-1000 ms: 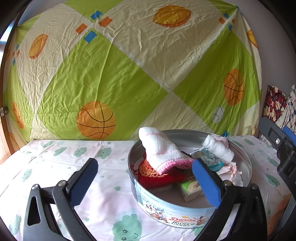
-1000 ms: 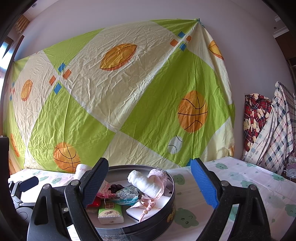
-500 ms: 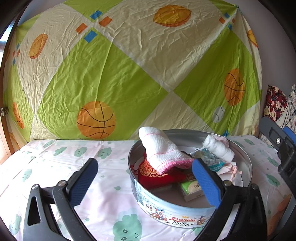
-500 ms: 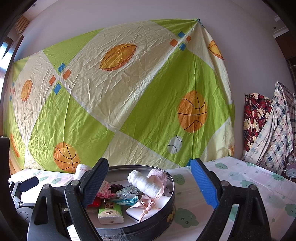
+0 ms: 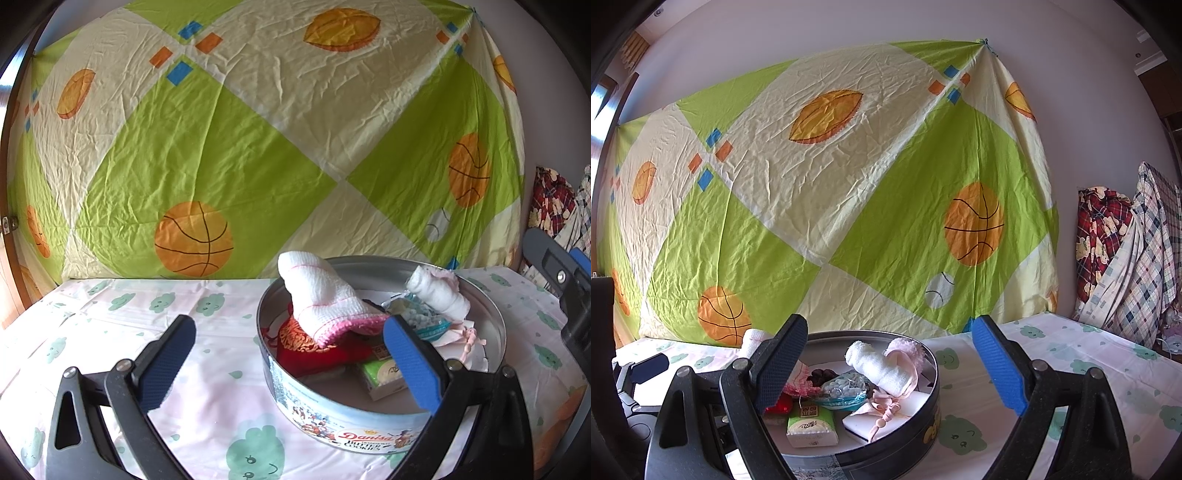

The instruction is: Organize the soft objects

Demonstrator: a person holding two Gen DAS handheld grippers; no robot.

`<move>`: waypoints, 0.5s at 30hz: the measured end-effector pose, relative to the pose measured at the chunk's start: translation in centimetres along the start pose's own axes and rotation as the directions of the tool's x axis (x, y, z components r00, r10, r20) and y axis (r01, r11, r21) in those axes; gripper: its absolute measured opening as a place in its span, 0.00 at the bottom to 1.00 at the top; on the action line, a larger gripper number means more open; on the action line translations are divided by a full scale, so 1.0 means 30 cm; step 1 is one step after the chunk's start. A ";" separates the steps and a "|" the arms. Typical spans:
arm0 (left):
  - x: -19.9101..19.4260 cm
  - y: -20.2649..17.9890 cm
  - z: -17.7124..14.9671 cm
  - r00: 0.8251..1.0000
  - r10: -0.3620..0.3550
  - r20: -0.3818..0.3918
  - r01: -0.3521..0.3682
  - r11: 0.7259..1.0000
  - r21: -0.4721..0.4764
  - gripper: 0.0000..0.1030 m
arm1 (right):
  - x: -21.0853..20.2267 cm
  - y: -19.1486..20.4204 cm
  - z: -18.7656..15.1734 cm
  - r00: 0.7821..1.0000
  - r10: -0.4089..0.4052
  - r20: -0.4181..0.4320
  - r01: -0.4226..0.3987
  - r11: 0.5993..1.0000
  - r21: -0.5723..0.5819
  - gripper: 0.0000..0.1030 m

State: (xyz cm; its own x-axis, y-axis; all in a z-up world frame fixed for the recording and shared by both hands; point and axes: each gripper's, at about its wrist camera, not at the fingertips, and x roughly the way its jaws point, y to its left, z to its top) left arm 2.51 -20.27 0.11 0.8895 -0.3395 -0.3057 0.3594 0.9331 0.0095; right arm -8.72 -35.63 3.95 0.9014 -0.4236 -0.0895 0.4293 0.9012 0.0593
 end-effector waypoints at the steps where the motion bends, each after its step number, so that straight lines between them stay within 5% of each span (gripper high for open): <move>1: 0.001 0.000 -0.001 1.000 0.000 -0.001 0.000 1.000 0.001 1.00 | 0.000 0.000 -0.001 1.000 0.000 0.000 0.000 1.000 0.000 0.90; 15: 0.002 -0.011 0.002 1.000 -0.019 -0.009 0.019 1.000 0.010 1.00 | -0.004 -0.010 0.006 1.000 -0.031 -0.005 0.031 1.000 0.002 0.90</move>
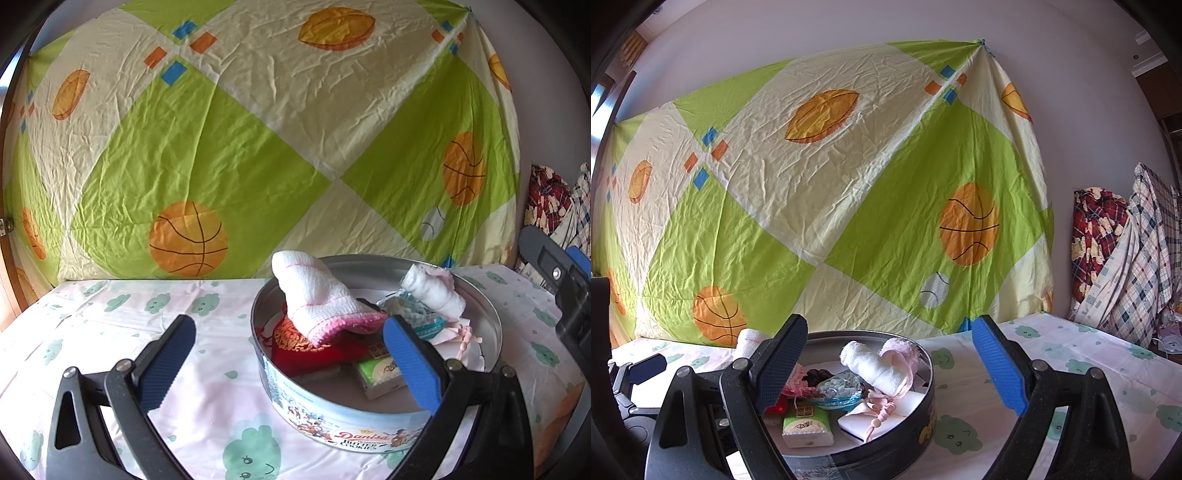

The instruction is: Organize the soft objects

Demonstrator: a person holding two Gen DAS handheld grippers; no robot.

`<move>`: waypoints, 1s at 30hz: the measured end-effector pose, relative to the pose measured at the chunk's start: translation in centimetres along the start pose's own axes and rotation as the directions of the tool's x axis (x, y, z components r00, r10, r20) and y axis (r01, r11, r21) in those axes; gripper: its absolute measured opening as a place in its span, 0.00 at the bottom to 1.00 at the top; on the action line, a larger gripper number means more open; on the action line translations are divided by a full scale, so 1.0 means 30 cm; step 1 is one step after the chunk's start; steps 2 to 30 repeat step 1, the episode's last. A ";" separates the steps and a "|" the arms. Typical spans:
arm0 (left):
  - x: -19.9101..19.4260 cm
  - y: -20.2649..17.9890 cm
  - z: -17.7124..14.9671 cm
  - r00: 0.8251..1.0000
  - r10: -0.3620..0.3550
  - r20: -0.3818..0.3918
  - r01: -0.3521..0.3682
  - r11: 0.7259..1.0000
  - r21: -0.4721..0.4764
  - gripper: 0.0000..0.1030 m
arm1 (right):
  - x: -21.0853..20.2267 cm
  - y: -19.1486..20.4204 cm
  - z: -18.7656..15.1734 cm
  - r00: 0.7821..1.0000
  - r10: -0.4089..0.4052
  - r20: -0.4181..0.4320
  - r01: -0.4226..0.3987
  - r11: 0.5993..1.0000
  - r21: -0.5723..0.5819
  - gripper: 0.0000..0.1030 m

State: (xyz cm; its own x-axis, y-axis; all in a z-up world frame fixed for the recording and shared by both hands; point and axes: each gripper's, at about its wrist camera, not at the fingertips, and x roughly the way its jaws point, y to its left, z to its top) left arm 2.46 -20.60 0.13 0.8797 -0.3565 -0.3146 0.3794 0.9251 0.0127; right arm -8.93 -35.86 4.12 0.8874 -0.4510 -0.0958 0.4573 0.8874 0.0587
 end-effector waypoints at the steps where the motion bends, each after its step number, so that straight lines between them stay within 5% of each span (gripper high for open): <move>1: 0.003 0.002 0.000 1.000 0.000 -0.008 0.000 1.000 -0.003 1.00 | -0.003 -0.008 0.001 1.000 -0.028 0.002 0.028 1.000 0.008 0.90; 30: 0.003 0.002 0.000 1.000 0.000 -0.008 0.000 1.000 -0.003 1.00 | -0.003 -0.008 0.001 1.000 -0.028 0.002 0.028 1.000 0.008 0.90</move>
